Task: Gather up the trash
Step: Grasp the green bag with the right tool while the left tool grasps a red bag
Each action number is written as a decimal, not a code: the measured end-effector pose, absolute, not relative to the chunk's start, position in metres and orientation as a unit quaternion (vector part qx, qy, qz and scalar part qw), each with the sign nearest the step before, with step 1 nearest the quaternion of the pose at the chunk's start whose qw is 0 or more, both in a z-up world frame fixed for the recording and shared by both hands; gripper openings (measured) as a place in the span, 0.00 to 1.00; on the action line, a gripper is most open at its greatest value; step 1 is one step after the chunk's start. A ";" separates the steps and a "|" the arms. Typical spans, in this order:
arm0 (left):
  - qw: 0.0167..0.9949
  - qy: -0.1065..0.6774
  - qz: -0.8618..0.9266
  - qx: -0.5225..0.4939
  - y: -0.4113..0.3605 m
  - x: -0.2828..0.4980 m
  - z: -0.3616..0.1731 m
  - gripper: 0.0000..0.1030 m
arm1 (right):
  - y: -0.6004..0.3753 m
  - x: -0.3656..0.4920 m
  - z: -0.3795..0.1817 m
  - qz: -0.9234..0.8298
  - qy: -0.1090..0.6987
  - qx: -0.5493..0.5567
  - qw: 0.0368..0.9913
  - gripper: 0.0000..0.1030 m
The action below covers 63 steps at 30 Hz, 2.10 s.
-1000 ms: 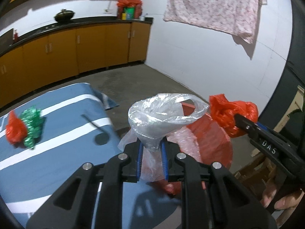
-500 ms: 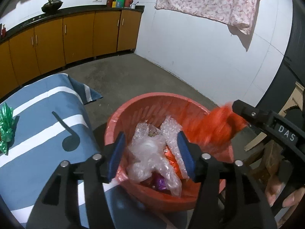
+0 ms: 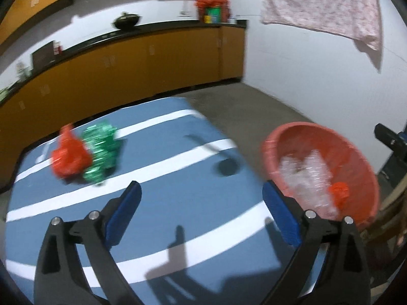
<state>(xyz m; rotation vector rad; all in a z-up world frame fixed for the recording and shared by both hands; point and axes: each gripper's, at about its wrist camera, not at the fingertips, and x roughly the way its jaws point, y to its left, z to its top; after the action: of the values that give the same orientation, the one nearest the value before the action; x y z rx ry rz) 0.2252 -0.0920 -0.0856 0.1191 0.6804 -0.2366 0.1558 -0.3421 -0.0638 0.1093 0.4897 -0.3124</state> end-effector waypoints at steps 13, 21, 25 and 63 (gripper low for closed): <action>0.945 0.319 0.072 0.001 0.089 0.209 -0.088 0.92 | -0.178 0.236 -0.076 0.020 0.299 0.033 0.954 0.92; 0.944 0.302 0.132 -0.017 0.158 0.210 -0.089 0.92 | -0.097 0.301 -0.099 0.071 0.360 0.034 0.930 0.72; 0.944 0.296 0.140 -0.024 0.176 0.217 -0.090 0.92 | -0.074 0.325 -0.108 0.077 0.374 0.026 0.924 0.70; 0.938 0.346 0.012 0.026 0.064 0.377 -0.098 0.50 | -0.154 0.294 -0.132 0.044 0.420 0.043 0.905 0.34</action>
<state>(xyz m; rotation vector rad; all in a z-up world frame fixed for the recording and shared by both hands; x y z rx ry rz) 0.3773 0.0638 -0.0979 0.0521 0.7058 0.0252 0.2935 -0.1542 -0.1315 0.0880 0.8685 0.0919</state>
